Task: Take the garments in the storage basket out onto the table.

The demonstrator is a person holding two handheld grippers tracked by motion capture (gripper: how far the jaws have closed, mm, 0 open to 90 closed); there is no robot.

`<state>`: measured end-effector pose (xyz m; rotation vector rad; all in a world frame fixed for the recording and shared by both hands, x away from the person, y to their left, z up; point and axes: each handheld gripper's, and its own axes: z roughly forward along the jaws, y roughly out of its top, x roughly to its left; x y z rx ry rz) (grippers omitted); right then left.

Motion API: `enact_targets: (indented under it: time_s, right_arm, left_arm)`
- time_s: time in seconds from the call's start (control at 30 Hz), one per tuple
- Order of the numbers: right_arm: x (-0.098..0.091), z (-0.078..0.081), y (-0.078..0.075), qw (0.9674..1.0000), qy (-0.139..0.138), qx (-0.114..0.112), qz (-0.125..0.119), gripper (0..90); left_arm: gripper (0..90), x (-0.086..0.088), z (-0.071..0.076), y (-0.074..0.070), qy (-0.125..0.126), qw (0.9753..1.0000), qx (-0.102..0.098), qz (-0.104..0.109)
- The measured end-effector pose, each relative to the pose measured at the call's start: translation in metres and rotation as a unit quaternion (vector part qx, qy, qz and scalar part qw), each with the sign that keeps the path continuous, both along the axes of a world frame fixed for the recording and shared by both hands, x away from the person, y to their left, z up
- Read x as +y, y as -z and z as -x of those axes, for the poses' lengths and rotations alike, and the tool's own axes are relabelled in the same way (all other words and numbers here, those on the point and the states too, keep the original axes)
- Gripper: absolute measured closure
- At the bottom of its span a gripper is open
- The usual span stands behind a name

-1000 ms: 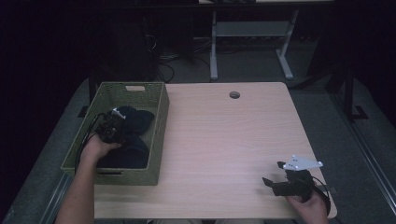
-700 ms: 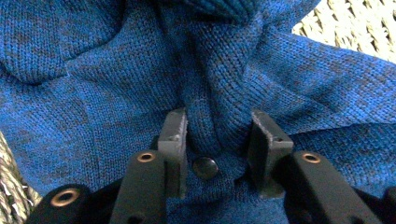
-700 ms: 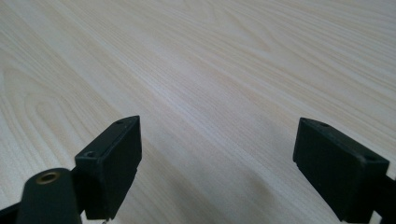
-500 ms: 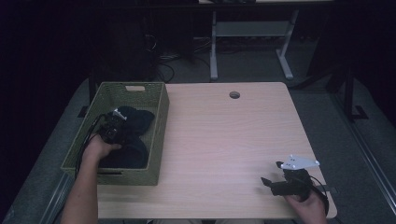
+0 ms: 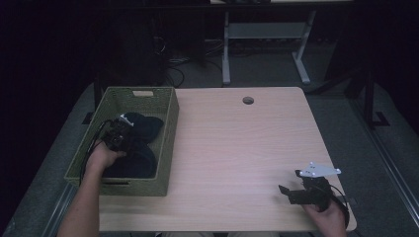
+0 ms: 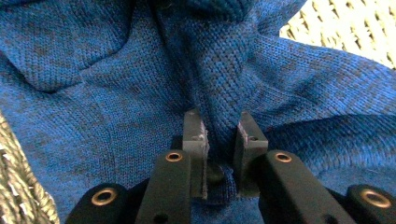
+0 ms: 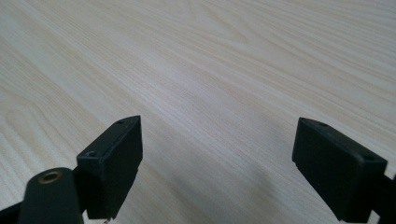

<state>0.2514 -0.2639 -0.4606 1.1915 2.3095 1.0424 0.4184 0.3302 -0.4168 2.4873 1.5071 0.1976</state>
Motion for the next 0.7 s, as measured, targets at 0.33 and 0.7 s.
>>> enact_targets:
  time_s: [0.33, 0.7]
  right_arm:
    - [-0.002, 0.0, -0.001, 1.0, 0.006, -0.002, -0.006, 15.9]
    - [-0.003, 0.001, -0.003, 0.9999, 0.007, -0.004, -0.012, 15.9]
  left_arm:
    - [78.7, 0.005, 0.01, -0.02, 0.007, 0.9995, -0.026, 0.02]
    - [78.8, 0.013, 0.02, -0.043, -0.001, 0.9957, -0.057, 0.072]
